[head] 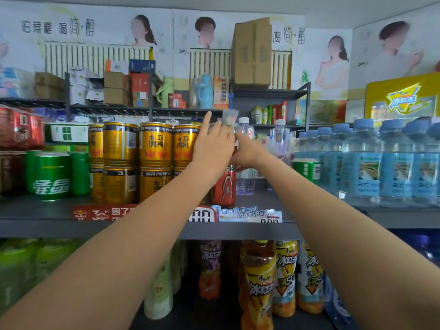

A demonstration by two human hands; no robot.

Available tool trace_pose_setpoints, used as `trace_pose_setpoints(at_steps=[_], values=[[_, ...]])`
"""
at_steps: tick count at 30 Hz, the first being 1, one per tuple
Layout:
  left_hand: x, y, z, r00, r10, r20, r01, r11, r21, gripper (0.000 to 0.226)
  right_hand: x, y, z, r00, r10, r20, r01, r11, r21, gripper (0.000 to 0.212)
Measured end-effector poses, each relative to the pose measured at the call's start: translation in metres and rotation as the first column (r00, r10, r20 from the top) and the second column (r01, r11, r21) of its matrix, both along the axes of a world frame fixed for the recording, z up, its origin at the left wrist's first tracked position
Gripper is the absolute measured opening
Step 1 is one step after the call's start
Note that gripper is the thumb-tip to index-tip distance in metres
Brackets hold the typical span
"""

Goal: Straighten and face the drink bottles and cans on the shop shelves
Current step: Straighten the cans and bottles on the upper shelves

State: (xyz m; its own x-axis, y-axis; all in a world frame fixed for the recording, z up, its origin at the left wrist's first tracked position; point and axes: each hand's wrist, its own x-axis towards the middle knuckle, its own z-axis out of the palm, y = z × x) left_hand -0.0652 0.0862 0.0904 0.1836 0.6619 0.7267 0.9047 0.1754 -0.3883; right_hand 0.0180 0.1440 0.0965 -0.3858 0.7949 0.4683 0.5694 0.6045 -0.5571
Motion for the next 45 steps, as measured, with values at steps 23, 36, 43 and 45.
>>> trace_pose_setpoints(at_steps=[23,36,43,45], values=[[0.007,0.06,0.029,0.969,0.103,0.223,-0.044,0.966,-0.253,0.048,0.004,0.097,0.04,0.622,-0.67,0.405,0.239,0.656,0.716,0.049],[0.01,0.059,0.028,0.981,0.036,0.189,0.01,0.972,-0.236,0.039,-0.006,0.083,0.032,0.839,-0.522,0.152,0.343,0.726,0.596,0.041],[0.022,0.052,0.024,0.999,0.0,0.036,0.005,0.987,-0.158,0.035,0.021,0.079,0.034,0.848,-0.519,0.108,0.363,0.718,0.594,0.045],[0.029,0.055,0.025,1.0,-0.007,0.01,0.008,0.989,-0.149,0.038,0.036,0.081,0.035,0.821,-0.555,0.131,0.382,0.707,0.595,0.046]])
